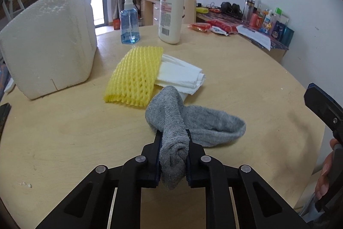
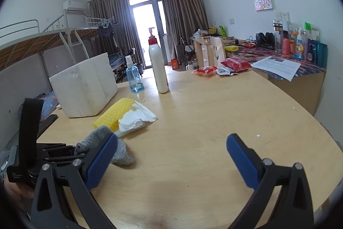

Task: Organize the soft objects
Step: 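Close the left tool on the grey sock and lift it, then hold the sock in the left tool while the right tool grasps the yellow foam net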

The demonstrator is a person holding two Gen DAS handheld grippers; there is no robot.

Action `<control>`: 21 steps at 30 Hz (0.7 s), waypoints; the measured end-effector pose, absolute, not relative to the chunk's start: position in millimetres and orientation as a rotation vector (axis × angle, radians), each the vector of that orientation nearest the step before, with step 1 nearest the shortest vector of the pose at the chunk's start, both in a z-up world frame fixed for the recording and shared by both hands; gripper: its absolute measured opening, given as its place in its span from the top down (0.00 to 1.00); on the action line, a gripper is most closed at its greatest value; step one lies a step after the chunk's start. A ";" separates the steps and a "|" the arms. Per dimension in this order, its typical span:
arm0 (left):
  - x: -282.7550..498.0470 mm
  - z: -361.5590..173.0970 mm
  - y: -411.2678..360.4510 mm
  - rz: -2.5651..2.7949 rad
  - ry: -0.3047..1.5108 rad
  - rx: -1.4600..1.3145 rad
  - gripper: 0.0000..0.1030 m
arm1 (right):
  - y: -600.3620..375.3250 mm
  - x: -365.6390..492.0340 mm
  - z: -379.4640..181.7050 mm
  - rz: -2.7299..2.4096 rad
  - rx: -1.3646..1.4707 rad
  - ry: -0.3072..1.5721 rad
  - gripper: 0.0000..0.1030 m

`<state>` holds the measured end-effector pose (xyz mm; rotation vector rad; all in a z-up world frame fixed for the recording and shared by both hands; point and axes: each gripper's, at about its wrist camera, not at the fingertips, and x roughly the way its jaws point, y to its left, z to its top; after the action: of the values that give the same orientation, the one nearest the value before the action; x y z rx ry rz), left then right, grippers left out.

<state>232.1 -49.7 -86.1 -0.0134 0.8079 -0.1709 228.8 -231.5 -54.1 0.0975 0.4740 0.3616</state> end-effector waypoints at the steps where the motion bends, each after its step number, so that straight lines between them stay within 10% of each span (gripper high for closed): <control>1: 230.8 -84.9 -48.9 -0.173 0.802 -0.010 0.82 | -229.7 228.8 -52.6 0.361 0.093 0.473 0.00; 21: 188.9 -45.7 31.4 -0.049 0.630 -0.060 0.82 | -163.2 236.6 -29.3 0.447 0.020 0.465 0.00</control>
<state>188.9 31.4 -45.7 -0.0600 0.6301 -0.0489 236.6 -163.2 -29.3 0.0204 0.4654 0.4472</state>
